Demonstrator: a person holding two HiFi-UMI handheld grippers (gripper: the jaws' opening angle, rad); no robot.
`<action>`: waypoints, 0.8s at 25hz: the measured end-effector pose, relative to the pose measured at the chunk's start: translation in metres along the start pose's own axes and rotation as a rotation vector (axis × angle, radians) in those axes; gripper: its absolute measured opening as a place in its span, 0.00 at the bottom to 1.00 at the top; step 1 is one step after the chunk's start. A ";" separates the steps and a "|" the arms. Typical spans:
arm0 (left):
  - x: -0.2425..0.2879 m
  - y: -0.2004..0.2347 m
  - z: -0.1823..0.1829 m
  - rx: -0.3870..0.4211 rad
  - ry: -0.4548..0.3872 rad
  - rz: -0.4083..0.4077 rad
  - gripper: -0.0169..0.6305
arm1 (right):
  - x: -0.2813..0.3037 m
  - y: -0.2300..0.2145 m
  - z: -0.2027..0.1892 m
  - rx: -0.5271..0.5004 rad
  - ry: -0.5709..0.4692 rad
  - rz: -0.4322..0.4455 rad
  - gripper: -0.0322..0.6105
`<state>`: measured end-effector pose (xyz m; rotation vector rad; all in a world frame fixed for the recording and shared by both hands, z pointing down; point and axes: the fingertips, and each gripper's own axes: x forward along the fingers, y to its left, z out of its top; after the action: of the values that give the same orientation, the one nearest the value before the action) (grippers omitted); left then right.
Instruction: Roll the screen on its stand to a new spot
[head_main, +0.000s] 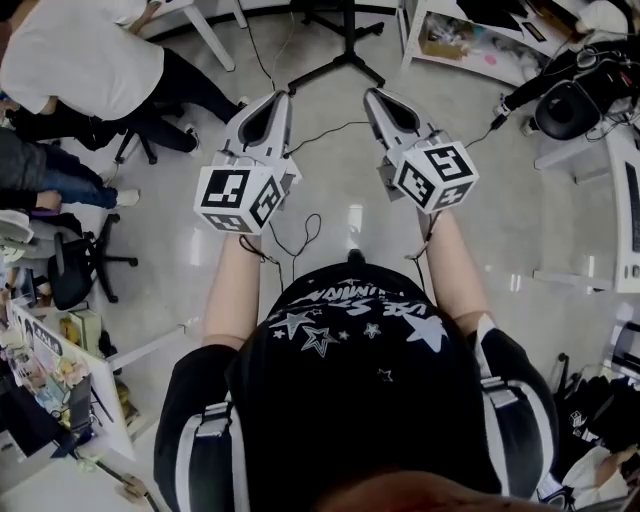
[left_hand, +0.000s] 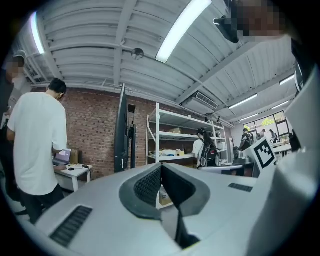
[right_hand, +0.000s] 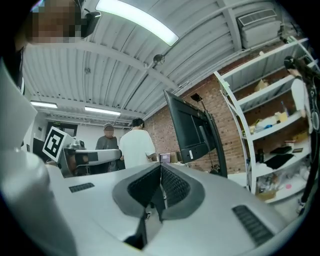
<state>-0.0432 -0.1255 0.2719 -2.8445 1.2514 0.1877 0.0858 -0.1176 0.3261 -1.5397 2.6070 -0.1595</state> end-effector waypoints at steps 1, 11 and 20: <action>0.006 0.002 0.002 0.009 -0.019 0.019 0.04 | 0.002 -0.007 0.001 -0.002 0.003 0.008 0.06; 0.032 0.000 -0.001 0.022 -0.068 0.065 0.04 | 0.020 -0.050 -0.004 0.031 0.022 0.043 0.06; 0.063 0.035 -0.017 -0.031 0.011 0.061 0.04 | 0.055 -0.057 -0.013 0.025 0.054 0.035 0.06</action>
<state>-0.0249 -0.1970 0.2823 -2.8393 1.3505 0.1950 0.1070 -0.1931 0.3449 -1.5019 2.6607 -0.2333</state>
